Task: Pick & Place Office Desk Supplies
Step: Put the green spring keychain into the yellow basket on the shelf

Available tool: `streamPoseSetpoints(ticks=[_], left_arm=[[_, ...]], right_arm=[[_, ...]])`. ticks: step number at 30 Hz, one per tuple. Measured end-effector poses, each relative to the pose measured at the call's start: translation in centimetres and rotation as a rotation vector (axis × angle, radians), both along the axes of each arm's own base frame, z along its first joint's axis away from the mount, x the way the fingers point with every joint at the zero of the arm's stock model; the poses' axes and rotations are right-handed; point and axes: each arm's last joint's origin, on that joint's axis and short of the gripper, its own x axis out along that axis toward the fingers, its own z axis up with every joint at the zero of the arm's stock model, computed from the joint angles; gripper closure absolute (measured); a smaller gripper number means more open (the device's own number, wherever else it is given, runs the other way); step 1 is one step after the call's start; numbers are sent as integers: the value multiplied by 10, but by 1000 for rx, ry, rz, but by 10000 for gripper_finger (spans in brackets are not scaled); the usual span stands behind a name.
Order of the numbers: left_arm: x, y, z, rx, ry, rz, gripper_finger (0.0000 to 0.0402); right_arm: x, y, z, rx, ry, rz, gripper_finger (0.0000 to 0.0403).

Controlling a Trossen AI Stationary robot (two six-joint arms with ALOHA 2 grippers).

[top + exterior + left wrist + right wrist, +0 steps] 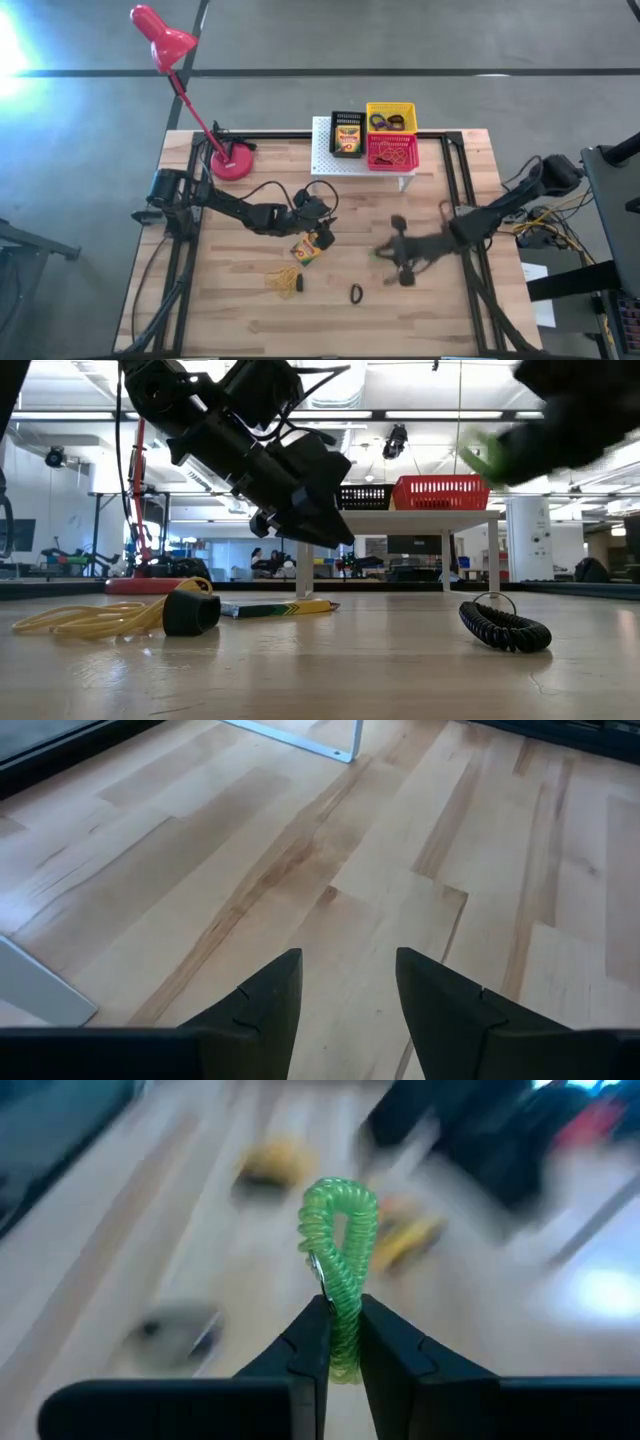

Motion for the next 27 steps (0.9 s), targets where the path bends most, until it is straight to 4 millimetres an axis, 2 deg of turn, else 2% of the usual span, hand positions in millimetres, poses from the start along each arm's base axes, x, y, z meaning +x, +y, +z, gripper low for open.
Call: streamPoseSetpoints(ticks=[4, 7, 11, 14, 16, 19, 22, 24, 27], left_arm=[[0, 0, 0, 2, 2, -1, 233], [0, 0, 0, 3, 6, -2, 233], [0, 0, -1, 5, 10, -4, 233], [-1, 0, -1, 6, 13, -4, 233], [-1, 0, -1, 6, 13, -4, 233], [-1, 0, -1, 6, 17, -3, 233], [-1, 0, -1, 12, 18, 5, 233], [-1, 1, -1, 13, 18, 6, 233], [-1, 1, -1, 13, 19, 6, 233]], right_arm=[[9, -30, 27, -65, -215, -101, 361], [15, -66, 58, -129, -263, -247, 361], [14, -127, 98, -223, -151, -491, 360], [2, -181, 132, -219, -19, -649, 360], [-9, -217, 147, -180, 81, -686, 360], [-26, -267, 160, -43, 175, -701, 360], [-37, -308, 149, 104, 276, -665, 358], [-38, -329, 141, 169, 303, -663, 358], [-30, -351, 141, 202, 307, -644, 357]])
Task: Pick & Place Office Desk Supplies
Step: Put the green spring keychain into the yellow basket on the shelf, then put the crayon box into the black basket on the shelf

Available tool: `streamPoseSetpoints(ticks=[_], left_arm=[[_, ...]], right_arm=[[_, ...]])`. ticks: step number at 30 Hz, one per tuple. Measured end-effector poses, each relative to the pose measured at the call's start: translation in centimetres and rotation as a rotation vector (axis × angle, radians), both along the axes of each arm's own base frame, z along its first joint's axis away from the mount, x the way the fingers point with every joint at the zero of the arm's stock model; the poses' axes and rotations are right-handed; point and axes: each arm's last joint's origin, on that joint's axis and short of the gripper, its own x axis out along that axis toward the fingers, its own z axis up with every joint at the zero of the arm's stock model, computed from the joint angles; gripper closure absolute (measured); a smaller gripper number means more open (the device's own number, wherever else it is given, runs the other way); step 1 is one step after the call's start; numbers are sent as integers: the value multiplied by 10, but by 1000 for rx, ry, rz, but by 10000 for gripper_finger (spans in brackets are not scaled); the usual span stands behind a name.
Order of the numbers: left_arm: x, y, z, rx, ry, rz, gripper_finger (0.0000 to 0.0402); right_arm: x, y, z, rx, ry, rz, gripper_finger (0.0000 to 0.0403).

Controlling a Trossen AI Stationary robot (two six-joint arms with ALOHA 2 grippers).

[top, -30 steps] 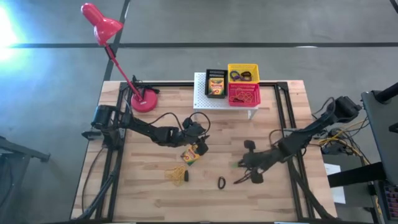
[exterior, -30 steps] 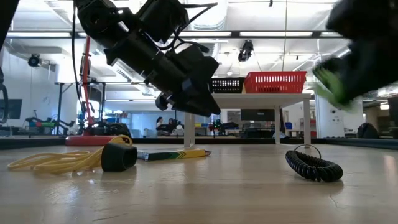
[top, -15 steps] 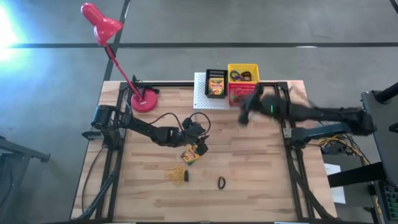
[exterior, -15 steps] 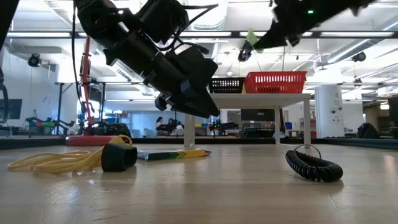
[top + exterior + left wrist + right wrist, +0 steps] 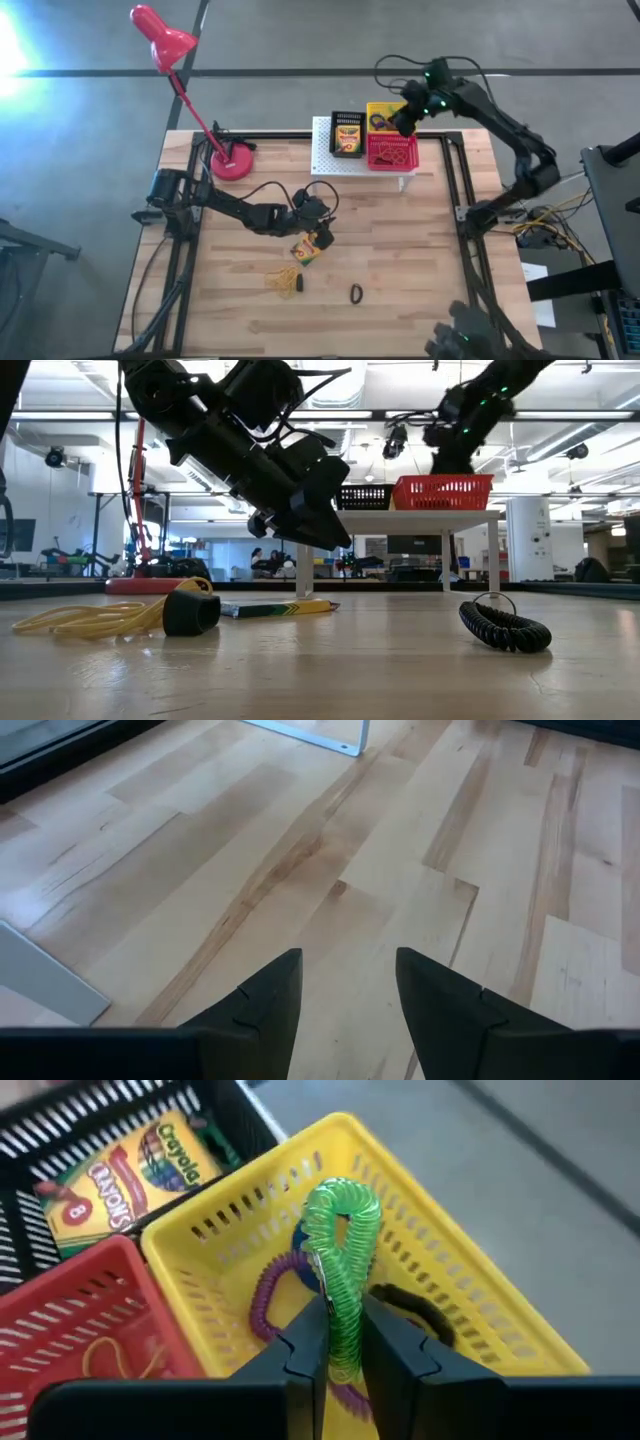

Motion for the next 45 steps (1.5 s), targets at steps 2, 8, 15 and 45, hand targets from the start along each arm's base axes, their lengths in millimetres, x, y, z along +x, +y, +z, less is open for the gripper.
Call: streamPoseSetpoints(ticks=[2, 8, 15, 45], left_arm=[[0, 0, 0, 0, 1, 0, 233], [0, 0, -1, 0, 9, 0, 233], [-1, 0, -1, 0, 9, 0, 233], [-26, -22, 2, -314, 250, -117, 233]], right_arm=[[7, -9, -4, 37, 14, 26, 353], [26, -21, 0, 89, 32, 67, 316], [28, -13, 13, 90, 0, 114, 269], [29, 302, -114, 37, -427, 740, 309]])
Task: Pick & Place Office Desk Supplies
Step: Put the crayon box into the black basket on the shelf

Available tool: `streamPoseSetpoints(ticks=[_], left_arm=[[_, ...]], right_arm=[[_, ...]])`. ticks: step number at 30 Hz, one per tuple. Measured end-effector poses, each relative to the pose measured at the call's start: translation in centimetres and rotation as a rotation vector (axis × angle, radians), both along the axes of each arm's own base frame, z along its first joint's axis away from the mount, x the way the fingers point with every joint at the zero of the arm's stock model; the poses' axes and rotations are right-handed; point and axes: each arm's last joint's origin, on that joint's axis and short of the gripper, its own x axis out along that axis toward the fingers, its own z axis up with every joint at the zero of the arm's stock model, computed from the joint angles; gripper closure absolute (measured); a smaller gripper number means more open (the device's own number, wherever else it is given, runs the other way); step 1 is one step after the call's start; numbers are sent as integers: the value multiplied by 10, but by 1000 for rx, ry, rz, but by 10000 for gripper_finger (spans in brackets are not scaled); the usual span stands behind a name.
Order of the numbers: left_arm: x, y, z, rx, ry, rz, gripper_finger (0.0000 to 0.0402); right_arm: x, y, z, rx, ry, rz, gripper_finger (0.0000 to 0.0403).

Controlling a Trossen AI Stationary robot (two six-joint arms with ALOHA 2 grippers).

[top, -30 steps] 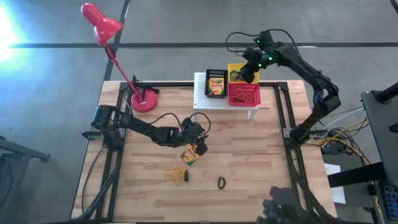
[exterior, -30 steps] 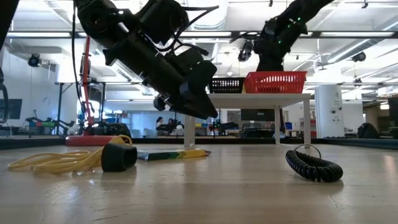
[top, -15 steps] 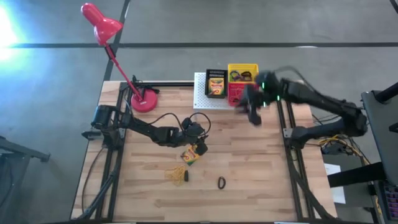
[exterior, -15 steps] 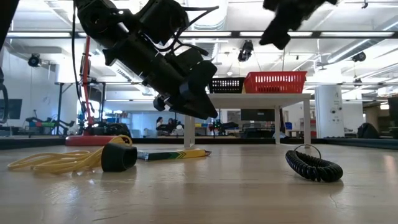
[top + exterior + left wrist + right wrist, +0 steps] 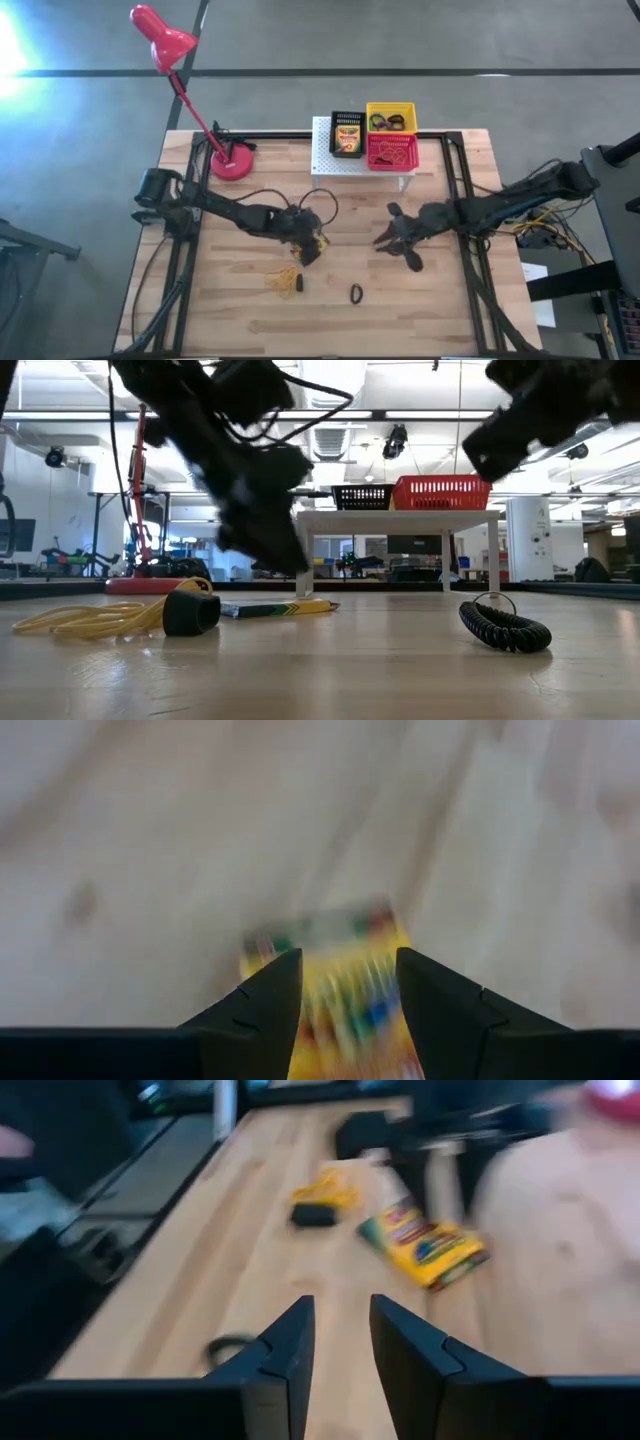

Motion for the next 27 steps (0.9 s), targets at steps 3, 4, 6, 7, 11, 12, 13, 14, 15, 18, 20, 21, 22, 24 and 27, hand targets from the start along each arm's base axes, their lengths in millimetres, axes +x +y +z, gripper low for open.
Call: streamPoseSetpoints(ticks=[3, 4, 6, 7, 11, 12, 13, 14, 15, 18, 20, 21, 22, 24, 27], left_arm=[[-15, -16, 2, -33, 98, -31, 233], [-20, -21, 2, -35, 139, -35, 233], [-30, -31, -2, -38, 214, -36, 233], [-33, -35, -4, -40, 242, -32, 233], [-41, -45, -12, -65, 211, 29, 233], [-43, -46, -15, -69, 182, 58, 233], [-44, -46, -18, -73, 146, 94, 233], [-44, -45, -21, -80, 98, 126, 233], [-43, -45, -23, -97, 45, 146, 233], [-36, -43, -29, -163, -168, 130, 237], [-27, -40, -27, -169, -332, 112, 245], [-22, -37, -26, -162, -396, 114, 249], [-17, -32, -25, -156, -443, 121, 254], [-9, -24, -27, -143, -444, 131, 265], [3, -23, -14, -144, -431, 71, 282]], right_arm=[[0, 1, -22, -14, -68, -83, 313], [1, 0, -28, -8, -83, -113, 314], [2, -4, -39, -7, -102, -175, 317], [4, -5, -44, -12, -105, -198, 318], [12, -11, -57, -31, -122, -273, 322], [15, -12, -60, -35, -118, -290, 324], [18, -13, -62, -39, -110, -299, 325], [22, -13, -64, -41, -102, -303, 326], [26, -12, -65, -42, -97, -303, 327], [39, -10, -67, -49, -82, -296, 330], [47, -8, -67, -51, -76, -296, 330], [51, -7, -68, -52, -70, -296, 330], [56, -7, -66, -49, -68, -298, 330], [59, -6, -68, -28, -36, -309, 329], [63, -4, -67, 45, 12, -344, 334]])
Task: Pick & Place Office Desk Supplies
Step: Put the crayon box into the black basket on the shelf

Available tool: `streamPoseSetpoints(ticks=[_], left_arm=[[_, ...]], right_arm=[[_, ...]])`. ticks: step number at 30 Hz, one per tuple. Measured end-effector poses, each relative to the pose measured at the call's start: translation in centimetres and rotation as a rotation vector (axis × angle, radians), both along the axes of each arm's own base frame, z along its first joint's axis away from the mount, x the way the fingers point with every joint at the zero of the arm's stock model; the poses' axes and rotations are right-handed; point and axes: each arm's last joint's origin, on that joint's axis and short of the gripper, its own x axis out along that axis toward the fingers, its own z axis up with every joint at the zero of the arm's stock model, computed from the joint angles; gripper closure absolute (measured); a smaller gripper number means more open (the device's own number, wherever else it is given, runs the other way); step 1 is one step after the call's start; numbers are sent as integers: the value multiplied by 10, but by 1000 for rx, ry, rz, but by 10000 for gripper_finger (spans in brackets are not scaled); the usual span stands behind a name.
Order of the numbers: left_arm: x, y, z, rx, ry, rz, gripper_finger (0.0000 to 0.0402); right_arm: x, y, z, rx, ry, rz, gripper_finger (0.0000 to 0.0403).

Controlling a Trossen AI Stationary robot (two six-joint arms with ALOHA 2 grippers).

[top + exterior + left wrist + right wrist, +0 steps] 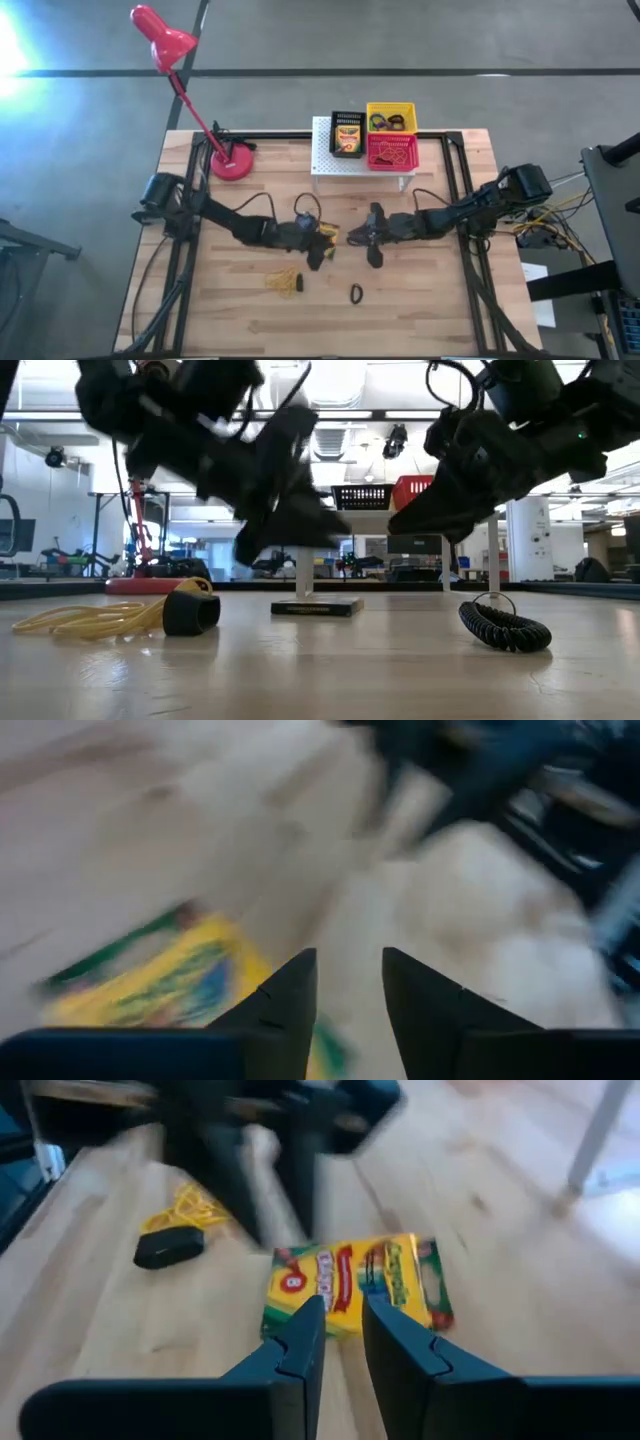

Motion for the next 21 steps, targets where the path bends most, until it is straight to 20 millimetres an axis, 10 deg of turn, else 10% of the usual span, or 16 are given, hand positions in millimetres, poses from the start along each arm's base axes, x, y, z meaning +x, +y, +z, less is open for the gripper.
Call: streamPoseSetpoints(ticks=[10, 21], left_arm=[[-13, -6, 10, 92, 506, -25, 333], [-25, -2, -18, 89, 375, 90, 383]], right_arm=[[7, 19, -11, 341, 84, -99, 343], [42, 19, -41, 502, 233, -242, 252]])
